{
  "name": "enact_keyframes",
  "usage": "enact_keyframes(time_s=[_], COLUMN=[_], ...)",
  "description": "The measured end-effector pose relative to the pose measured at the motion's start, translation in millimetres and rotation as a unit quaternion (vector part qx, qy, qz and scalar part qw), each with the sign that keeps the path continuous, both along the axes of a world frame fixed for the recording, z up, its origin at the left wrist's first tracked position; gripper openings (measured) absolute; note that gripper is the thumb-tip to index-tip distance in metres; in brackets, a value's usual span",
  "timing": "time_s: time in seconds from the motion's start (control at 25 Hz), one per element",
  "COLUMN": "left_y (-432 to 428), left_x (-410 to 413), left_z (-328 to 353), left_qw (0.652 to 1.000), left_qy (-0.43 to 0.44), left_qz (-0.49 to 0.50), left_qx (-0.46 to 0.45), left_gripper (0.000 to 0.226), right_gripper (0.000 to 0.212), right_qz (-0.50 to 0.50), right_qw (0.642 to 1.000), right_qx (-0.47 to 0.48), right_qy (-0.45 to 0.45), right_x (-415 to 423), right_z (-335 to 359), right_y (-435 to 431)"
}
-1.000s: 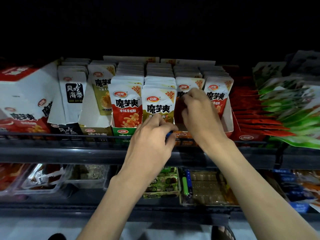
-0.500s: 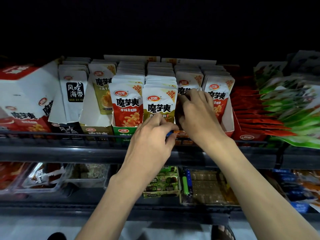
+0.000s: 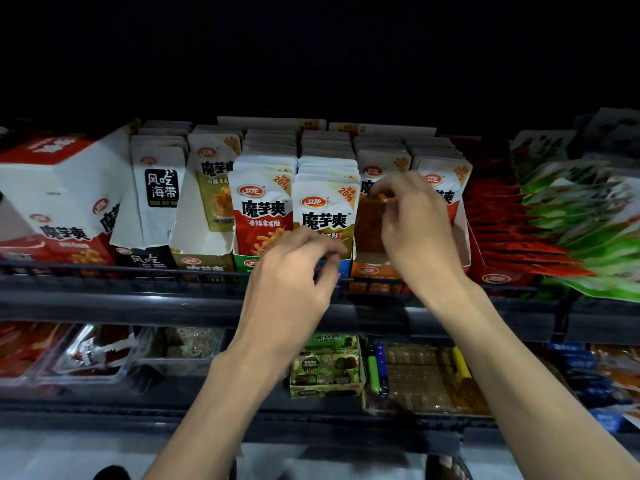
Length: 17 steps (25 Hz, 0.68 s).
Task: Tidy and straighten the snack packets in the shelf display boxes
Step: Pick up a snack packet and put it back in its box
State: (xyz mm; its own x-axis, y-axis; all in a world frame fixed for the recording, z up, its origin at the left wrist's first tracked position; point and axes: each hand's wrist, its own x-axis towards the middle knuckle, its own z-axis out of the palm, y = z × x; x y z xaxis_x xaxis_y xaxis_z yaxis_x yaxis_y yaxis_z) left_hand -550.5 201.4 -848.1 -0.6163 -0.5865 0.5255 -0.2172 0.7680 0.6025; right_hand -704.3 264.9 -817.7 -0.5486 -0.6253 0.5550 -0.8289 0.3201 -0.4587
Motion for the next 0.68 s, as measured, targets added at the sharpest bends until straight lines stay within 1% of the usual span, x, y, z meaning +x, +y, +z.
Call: enact_keyframes(time_s=[0.08,0.16,0.24,0.28,0.36,0.44,0.52,0.6,0.68], left_y=[0,-2,-8,-11,-20,-26,-29,-31,-31], left_x=[6,13,19,22,29,33,36,39,41], left_z=[4,8,12,14,14,10,6,4,6], left_qw=[0.998,0.992,0.982,0.976,0.965,0.954,0.945,0.944,0.948], left_qy=[0.039,0.073,0.092,0.081,0.005,-0.081,-0.134,-0.151,-0.144], left_qz=[0.041,0.100,0.167,0.202,0.262,0.288,0.293,0.289,0.282], left_qx=[-0.002,0.002,0.006,0.003,-0.019,-0.035,-0.048,-0.053,-0.044], left_gripper=[0.014,0.015,0.015,0.015,0.016,0.017,0.016,0.016,0.013], right_gripper=[0.031,0.026,0.023,0.022,0.027,0.035,0.046,0.054,0.052], right_qz=[0.002,0.032,0.086,0.117,0.160,0.158,0.133,0.120,0.120], right_qw=[0.994,0.980,0.974,0.973,0.976,0.981,0.984,0.983,0.985], right_qx=[-0.109,-0.194,-0.208,-0.191,-0.133,-0.060,0.009,0.045,0.038], right_qy=[-0.013,0.010,0.036,0.046,0.066,0.093,0.119,0.128,0.115], right_x=[11,25,41,49,63,72,74,73,74], right_z=[9,19,23,23,20,15,11,8,7], right_y=[5,8,4,0,-11,-21,-29,-31,-32])
